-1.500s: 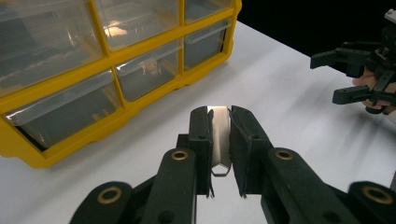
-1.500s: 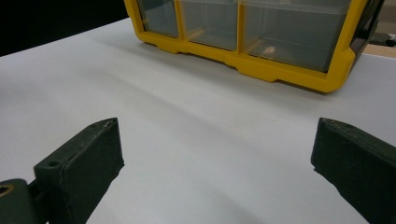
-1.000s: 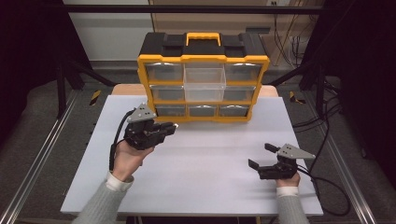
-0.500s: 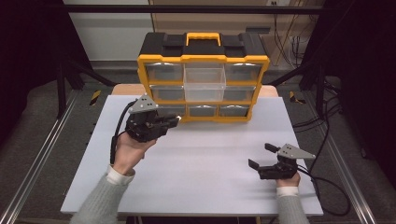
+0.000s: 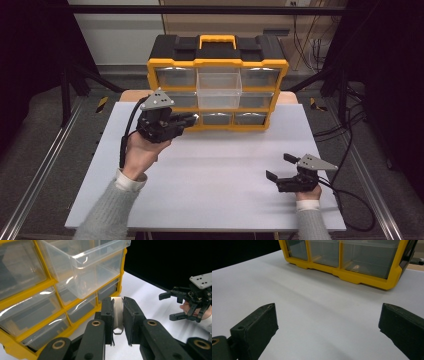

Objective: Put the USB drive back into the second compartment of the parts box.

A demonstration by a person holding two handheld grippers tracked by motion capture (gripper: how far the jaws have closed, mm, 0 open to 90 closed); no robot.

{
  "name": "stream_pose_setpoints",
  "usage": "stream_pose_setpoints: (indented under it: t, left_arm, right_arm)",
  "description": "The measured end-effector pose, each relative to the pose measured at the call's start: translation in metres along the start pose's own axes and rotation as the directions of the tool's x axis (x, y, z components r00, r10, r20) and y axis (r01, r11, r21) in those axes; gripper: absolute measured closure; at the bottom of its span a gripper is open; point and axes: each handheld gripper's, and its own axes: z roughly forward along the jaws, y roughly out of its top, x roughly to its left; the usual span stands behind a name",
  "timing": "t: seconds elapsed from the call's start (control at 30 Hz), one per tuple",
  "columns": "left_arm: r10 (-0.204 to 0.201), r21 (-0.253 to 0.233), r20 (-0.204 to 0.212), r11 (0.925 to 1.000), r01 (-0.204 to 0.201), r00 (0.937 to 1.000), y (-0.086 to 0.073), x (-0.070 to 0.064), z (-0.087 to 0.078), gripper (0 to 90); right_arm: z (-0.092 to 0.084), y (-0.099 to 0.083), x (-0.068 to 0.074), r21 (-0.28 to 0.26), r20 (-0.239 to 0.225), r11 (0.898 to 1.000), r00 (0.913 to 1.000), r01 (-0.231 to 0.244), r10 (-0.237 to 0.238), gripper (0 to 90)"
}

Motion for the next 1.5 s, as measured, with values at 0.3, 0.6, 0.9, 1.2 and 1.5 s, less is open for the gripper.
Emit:
stream_pose_setpoints:
  t: [0.3, 0.6, 0.9, 1.2, 1.5]
  left_arm:
    - [0.004, -0.002, -0.014, 1.0, -0.005, 0.9999, 0.014, 0.002, -0.001, 78.8]
    - [0.007, -0.02, -0.021, 0.9998, -0.008, 0.9997, 0.029, 0.003, -0.006, 78.9]
    - [-0.003, -0.031, -0.024, 0.9995, 0.003, 0.9997, 0.046, 0.007, -0.009, 78.8]
    - [-0.004, -0.027, -0.037, 0.9996, 0.003, 0.9993, 0.059, 0.01, -0.003, 78.8]
    - [-0.021, -0.024, -0.046, 0.9995, 0.02, 0.9987, 0.07, 0.015, 0.004, 78.8]
  right_arm:
    - [0.0, 0.0, 0.0, 0.0, -0.002, 1.0, 1.0, -0.001, 0.001, 2.5]
    - [0.0, 0.0, 0.0, 0.001, -0.002, 1.0, 1.0, 0.0, 0.0, 2.6]
    - [0.0, 0.0, 0.0, 0.002, -0.004, 1.0, 1.0, 0.0, 0.0, 2.6]
    - [0.001, 0.0, 0.0, 0.003, -0.006, 1.0, 1.0, 0.001, -0.001, 2.6]
    - [0.0, 0.0, 0.0, 0.001, -0.005, 1.0, 1.0, -0.001, 0.001, 2.6]
